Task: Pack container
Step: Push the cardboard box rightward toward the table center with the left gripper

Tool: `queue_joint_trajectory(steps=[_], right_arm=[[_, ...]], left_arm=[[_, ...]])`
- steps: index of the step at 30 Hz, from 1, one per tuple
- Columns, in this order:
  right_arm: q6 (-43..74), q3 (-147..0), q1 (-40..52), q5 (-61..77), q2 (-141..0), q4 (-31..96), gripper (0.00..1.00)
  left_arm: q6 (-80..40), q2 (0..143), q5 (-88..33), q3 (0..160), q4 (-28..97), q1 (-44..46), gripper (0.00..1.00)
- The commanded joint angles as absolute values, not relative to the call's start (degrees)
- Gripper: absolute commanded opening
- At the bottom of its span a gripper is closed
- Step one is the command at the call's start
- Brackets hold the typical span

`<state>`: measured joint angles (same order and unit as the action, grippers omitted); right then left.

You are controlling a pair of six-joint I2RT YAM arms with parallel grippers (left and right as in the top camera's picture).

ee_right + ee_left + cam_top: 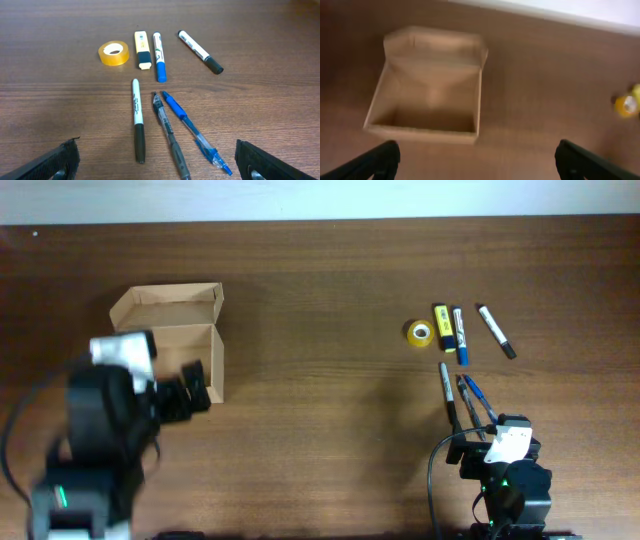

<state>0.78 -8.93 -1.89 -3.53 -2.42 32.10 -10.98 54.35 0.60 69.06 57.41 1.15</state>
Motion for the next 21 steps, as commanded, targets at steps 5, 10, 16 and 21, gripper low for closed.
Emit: queue_joint_trajectory(steps=[5, 10, 16, 21], right_arm=[[0.51, -8.51, -2.33, -3.66, -2.07, 32.12, 0.99], [0.51, -8.51, -2.33, -3.66, -2.07, 32.12, 0.99], [0.51, -8.54, -2.33, -3.66, -2.07, 32.12, 0.99], [0.51, -8.51, -2.33, -3.66, -2.07, 32.12, 0.99]], left_arm=[[-9.02, 78.39, -10.76, 90.65, 64.29, 1.10, 1.00], [-9.04, 89.82, -8.54, 94.24, 64.31, 1.06, 0.74], [-9.34, 105.06, -6.13, 94.24, 64.73, 0.95, 0.61], [-9.37, 113.65, -4.67, 94.24, 63.22, 0.95, 0.58]])
